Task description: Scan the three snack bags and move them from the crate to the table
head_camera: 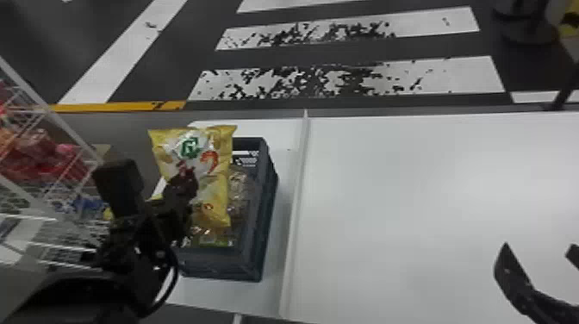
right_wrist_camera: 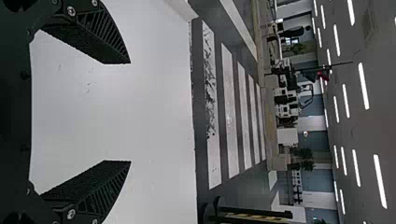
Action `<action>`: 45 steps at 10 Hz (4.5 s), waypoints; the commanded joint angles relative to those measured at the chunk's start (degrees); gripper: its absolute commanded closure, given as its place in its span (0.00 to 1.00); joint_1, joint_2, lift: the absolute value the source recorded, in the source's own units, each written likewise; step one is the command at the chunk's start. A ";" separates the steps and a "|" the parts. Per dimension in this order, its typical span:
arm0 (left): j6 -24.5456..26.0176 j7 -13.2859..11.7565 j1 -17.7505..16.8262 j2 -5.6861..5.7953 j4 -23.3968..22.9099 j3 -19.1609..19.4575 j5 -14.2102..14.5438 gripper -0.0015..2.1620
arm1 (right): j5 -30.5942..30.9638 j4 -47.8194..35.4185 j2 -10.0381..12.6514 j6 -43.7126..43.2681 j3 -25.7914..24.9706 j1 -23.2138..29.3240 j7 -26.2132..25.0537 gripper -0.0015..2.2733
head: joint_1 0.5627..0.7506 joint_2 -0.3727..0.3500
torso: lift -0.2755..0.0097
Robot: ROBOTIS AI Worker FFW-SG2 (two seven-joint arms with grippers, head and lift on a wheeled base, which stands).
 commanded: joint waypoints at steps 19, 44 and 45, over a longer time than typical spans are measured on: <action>-27.44 -30.44 -20.08 -4.40 44.90 -50.24 -16.44 0.69 | -2.74 -4.70 0.78 1.06 -3.34 0.00 0.08 0.06 | 0.70 0.03 | 0.75; -31.66 -22.18 4.09 -1.23 10.45 -13.50 -1.85 0.03 | 37.25 19.73 0.70 25.49 29.80 -20.65 -18.37 0.91 | 0.70 0.65 | 0.75; -31.13 -22.44 3.82 -1.23 10.89 -13.32 -1.32 0.03 | 39.36 20.08 0.43 23.73 30.59 -20.65 -21.01 0.99 | 0.70 0.64 | 0.75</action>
